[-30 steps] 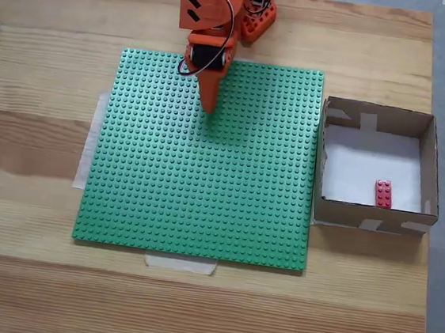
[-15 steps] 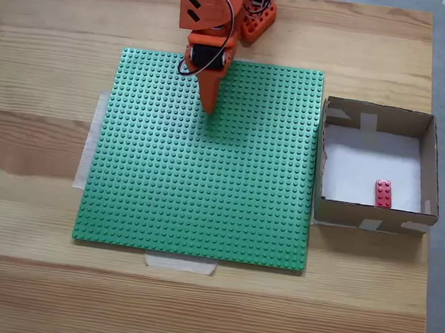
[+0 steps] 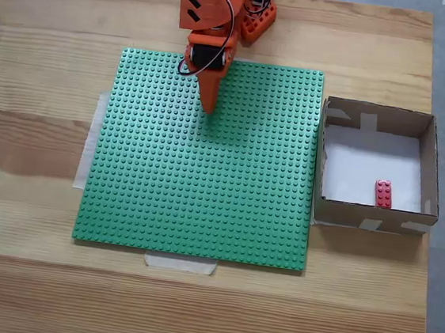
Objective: Pick the red lego block and put it in the box.
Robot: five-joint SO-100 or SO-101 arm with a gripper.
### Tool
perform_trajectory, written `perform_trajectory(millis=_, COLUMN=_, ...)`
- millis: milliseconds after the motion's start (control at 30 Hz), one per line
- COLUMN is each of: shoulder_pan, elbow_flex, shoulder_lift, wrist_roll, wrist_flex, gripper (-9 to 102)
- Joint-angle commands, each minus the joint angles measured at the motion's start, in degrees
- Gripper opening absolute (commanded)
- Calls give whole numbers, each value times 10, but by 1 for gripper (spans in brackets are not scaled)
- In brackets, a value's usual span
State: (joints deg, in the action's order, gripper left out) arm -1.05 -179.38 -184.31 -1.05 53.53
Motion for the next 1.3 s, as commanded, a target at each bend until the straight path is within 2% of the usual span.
perform_trajectory(millis=0, shoulder_pan=-2, elbow_flex=-6, shoulder_lift=-4, wrist_roll=4, wrist_flex=-6, gripper=-1)
perform_trajectory(millis=1267, shoulder_pan=-4, elbow_flex=-6, shoulder_lift=-4, wrist_roll=-11, wrist_flex=-6, gripper=-1)
